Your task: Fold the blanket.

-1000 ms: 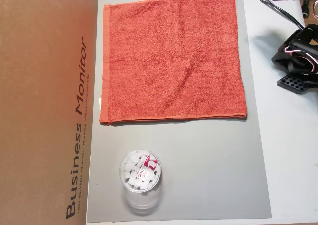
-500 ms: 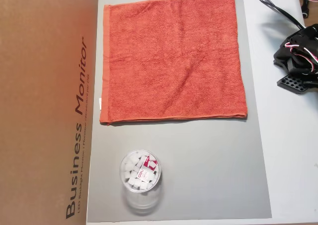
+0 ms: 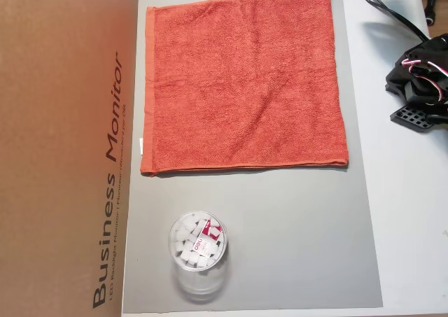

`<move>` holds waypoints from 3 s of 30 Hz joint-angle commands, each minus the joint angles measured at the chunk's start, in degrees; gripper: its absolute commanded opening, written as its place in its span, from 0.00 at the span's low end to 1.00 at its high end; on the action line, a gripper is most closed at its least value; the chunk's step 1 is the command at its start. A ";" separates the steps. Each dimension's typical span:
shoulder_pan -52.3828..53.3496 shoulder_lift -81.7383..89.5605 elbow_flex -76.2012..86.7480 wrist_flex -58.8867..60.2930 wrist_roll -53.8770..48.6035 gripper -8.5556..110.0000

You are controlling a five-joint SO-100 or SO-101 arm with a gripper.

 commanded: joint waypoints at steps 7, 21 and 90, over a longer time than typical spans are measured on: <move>4.92 -5.36 -2.81 -0.79 0.62 0.07; 5.89 -7.65 -3.43 -0.88 -0.26 0.07; -4.22 -41.22 -3.43 -30.59 -7.38 0.22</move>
